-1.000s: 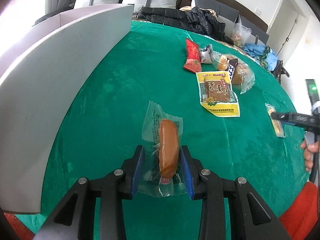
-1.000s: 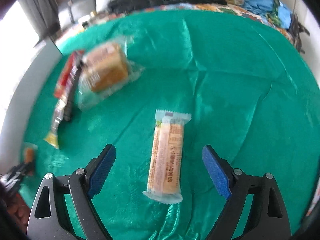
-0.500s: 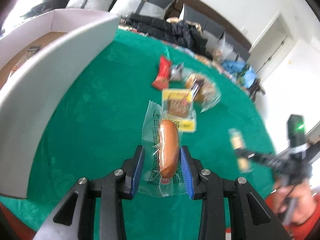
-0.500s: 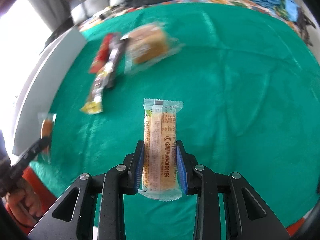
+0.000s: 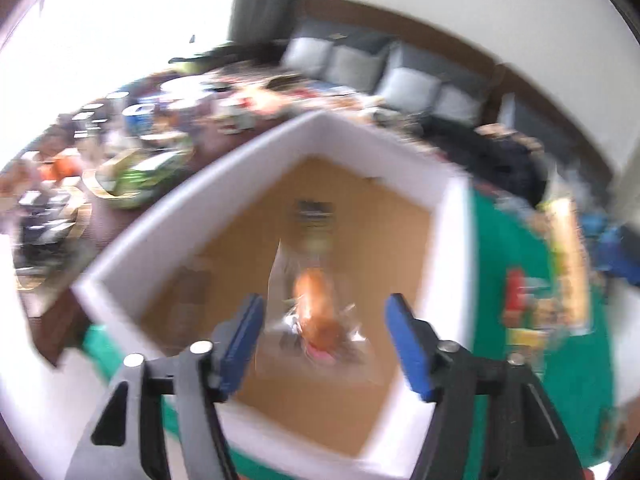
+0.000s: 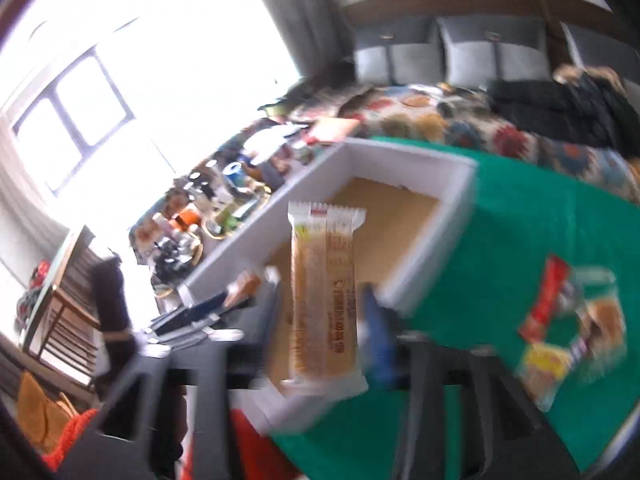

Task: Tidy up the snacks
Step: 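Drop the sausage and wafer bar into the white cardboard box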

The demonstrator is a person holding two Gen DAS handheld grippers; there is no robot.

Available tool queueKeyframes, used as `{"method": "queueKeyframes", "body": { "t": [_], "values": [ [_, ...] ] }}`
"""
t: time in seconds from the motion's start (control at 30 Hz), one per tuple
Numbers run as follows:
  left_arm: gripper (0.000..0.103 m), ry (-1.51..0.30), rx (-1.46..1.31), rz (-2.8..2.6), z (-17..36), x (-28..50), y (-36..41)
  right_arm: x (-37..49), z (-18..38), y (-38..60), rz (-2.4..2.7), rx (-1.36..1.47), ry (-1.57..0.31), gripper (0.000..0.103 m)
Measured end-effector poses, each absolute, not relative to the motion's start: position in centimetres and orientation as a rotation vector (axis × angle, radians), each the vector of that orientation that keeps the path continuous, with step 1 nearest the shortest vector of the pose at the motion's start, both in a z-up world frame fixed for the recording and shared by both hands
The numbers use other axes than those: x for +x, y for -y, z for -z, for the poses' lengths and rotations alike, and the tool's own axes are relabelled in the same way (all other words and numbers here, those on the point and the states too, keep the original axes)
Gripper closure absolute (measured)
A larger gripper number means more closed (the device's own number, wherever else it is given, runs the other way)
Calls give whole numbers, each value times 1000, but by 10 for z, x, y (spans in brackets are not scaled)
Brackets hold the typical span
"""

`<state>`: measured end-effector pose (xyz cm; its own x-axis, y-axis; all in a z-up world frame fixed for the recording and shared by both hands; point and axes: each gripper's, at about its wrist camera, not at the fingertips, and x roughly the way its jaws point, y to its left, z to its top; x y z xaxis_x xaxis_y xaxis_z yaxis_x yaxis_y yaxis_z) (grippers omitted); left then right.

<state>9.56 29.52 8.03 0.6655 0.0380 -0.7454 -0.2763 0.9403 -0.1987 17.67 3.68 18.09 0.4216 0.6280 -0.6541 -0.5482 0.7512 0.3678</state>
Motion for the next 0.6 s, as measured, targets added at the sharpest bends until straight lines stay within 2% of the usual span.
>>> {"method": "queueKeyframes", "body": {
  "t": [0.07, 0.13, 0.27, 0.4, 0.47, 0.53, 0.6],
  "values": [
    [33, -831, -317, -222, -75, 81, -312, 175, -182, -43, -701, 96, -838, 32],
    [23, -815, -356, -228, -67, 62, -319, 171, -170, -29, -689, 97, -821, 29],
    [23, -831, -382, -136, -53, 42, -288, 161, -109, 28, -542, -56, -840, 28],
    [23, -848, -340, 126, -58, 34, -199, 132, -20, 130, -329, -252, -888, 29],
    [18, -850, -263, 277, -58, 31, -135, 114, 13, 190, -221, -307, -912, 29],
    [5, -862, -204, 381, -48, 34, -83, 104, 27, 239, -129, -294, -928, 29],
    [5, -888, -150, 415, -32, 43, -46, 99, 34, 276, -48, -233, -941, 29]
  ]
}}
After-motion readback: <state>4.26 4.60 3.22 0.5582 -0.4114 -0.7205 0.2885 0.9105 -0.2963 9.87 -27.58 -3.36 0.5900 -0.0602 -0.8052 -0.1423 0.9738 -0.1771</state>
